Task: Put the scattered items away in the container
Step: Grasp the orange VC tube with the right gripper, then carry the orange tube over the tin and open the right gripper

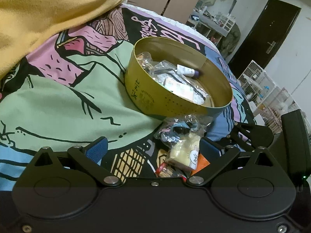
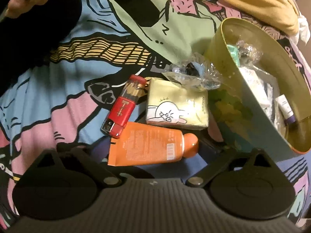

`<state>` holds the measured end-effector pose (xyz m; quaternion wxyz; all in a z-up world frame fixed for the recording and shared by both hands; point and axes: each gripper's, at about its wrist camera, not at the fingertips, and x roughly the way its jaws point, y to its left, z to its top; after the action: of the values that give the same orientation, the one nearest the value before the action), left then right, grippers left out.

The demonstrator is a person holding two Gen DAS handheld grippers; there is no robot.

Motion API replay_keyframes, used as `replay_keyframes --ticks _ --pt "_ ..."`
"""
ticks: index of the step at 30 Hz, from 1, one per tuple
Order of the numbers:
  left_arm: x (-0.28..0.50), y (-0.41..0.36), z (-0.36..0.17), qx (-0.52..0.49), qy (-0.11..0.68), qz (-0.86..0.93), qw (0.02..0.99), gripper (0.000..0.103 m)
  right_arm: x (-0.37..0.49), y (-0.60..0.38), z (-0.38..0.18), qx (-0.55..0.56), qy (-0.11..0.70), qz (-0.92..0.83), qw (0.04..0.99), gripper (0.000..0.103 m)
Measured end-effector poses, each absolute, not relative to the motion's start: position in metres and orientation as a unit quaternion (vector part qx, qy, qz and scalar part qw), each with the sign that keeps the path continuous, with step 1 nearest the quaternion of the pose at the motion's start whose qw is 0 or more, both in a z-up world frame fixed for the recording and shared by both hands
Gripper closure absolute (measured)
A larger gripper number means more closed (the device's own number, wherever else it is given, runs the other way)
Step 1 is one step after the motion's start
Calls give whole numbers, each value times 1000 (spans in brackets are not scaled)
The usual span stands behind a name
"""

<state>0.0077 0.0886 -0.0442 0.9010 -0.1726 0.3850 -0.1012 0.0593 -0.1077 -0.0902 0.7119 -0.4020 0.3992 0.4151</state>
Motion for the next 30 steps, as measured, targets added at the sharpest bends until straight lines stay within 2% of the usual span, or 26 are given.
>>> replay_keyframes --ticks 10,16,23,27,30 --pt "-3 85 -30 -174 374 -120 903 3 51 -127 -71 -351 437 354 748 9" --pt "-16 83 -16 -178 362 -128 906 3 36 -141 -35 -299 431 311 793 9" --pt "-34 98 39 -177 294 -145 928 3 0 -141 45 -254 375 254 855 9" --pt "-42 117 95 -209 237 -149 937 3 -17 -131 112 -259 326 223 881 9" --pt "-43 121 140 -193 216 -155 945 2 -27 -123 157 -259 284 212 899 9"
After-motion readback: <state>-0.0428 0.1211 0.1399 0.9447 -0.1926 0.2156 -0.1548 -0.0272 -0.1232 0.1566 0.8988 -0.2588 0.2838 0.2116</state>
